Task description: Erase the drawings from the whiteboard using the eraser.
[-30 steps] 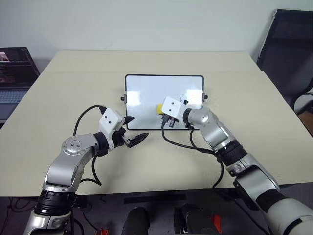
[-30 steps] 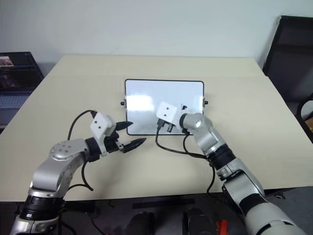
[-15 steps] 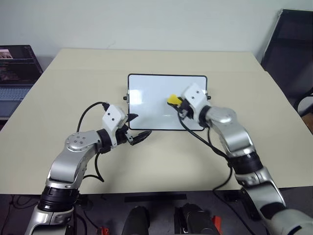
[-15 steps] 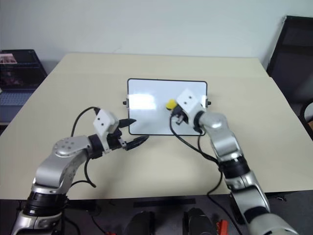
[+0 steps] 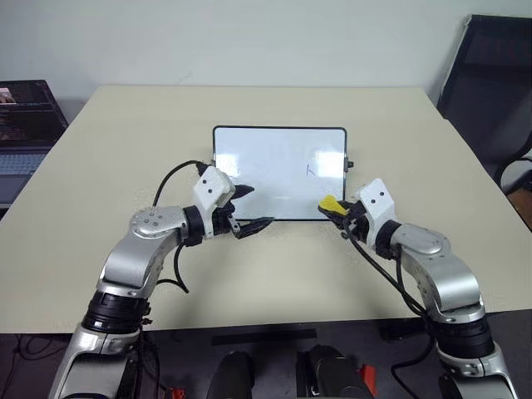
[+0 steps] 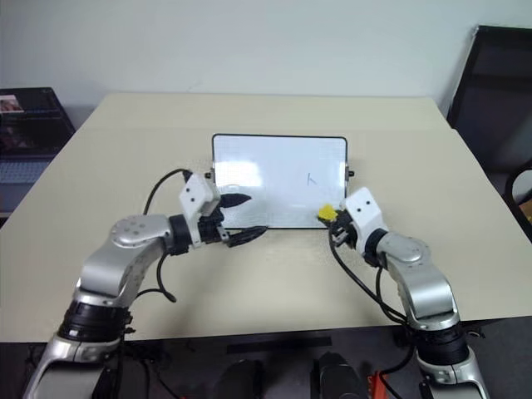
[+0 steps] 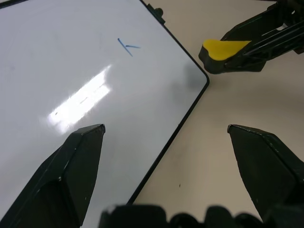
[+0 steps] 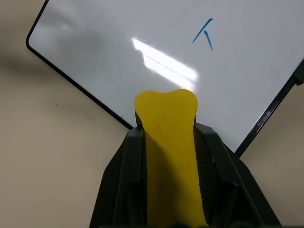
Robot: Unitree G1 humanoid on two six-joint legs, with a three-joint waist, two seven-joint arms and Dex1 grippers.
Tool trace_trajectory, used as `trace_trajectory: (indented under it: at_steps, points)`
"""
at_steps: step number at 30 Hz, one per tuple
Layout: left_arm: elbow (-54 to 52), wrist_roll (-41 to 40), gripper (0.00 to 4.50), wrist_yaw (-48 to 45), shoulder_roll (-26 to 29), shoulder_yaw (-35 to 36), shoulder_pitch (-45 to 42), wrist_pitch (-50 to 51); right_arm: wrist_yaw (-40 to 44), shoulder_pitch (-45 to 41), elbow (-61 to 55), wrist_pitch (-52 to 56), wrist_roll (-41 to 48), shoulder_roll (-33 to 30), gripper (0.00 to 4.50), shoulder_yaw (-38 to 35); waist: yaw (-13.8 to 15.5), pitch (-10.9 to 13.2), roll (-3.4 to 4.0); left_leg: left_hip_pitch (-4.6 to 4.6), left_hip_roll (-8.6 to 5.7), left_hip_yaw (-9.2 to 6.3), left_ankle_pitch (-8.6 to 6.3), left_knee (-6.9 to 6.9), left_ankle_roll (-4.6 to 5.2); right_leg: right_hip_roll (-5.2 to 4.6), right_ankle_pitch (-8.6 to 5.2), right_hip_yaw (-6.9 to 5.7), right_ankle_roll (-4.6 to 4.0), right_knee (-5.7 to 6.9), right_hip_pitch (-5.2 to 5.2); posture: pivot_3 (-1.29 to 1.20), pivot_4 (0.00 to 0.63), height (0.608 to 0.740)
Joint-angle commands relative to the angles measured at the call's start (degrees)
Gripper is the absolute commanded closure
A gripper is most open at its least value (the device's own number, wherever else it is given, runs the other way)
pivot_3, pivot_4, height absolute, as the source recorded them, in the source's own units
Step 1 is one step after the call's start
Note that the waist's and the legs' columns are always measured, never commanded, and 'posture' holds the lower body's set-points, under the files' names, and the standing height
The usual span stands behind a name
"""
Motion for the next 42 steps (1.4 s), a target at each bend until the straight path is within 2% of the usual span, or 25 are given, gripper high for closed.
trace_trajectory:
  at_steps: [1,5,9,18,27,35,42]
  points:
    - [0.3,0.4,0.00,-0.8,0.2,0.4,-1.3,-1.4,-3.5,-3.7,1.6,-7.4,-3.7,-1.0,3.51,1.5,0.0,0.0,0.00,-0.01,0.00,0.00,0.00,-0.01,0.00,0.02,0.00,0.00,0.00,0.00,-0.01,0.00,0.150,0.740]
    - [1.0,1.0,0.00,-1.0,-0.2,0.0,-2.0,-1.7,-6.0,-9.3,10.2,-15.0,-8.1,-2.5,3.51,3.8,0.1,0.0,0.00,0.00,-0.01,0.05,0.00,0.01,0.00,0.03,0.00,-0.01,0.00,-0.01,0.00,0.00,0.150,0.740]
    - [0.4,1.2,0.00,-0.8,-0.6,-0.2,-1.8,-1.5,-5.7,-17.4,21.9,-19.7,-10.0,-1.3,3.51,6.5,0.0,0.0,-0.01,0.00,0.00,0.13,0.00,0.00,0.00,0.03,0.01,0.03,0.00,-0.01,0.00,0.00,0.150,0.740]
    - [0.0,1.1,0.00,-0.7,-0.6,0.6,-0.8,-1.6,-7.5,-25.1,36.7,-22.2,-12.3,2.7,3.51,8.4,0.1,0.0,-0.01,-0.07,0.03,0.09,0.00,-0.02,0.00,-0.06,0.17,-0.04,-0.28,-0.01,-0.02,0.00,0.150,0.740]
    - [0.5,1.5,0.00,-0.4,-1.0,0.7,0.3,-3.0,1.6,-19.3,32.9,-17.3,-12.5,-1.0,3.51,12.3,0.1,0.0,-0.02,0.13,0.04,0.06,0.00,0.03,0.00,-0.05,0.10,-0.07,-0.15,0.04,0.16,0.00,0.150,0.740]
    - [0.0,1.4,0.00,-0.2,-1.7,0.1,0.4,-2.7,-6.5,-22.5,34.1,-20.7,-14.1,0.5,3.51,8.7,0.0,0.0,-0.02,0.19,0.05,0.08,0.07,0.08,0.05,-0.02,0.05,-0.01,0.02,0.09,0.17,0.00,0.150,0.740]
    - [-1.1,1.2,0.00,0.1,-2.3,-0.2,0.0,-1.6,-3.2,-19.6,32.2,-16.6,-13.3,-0.8,3.51,10.0,0.1,0.0,-0.02,0.15,0.04,0.07,0.06,0.06,0.05,-0.04,0.06,0.00,-0.01,0.05,0.17,0.00,0.150,0.740]
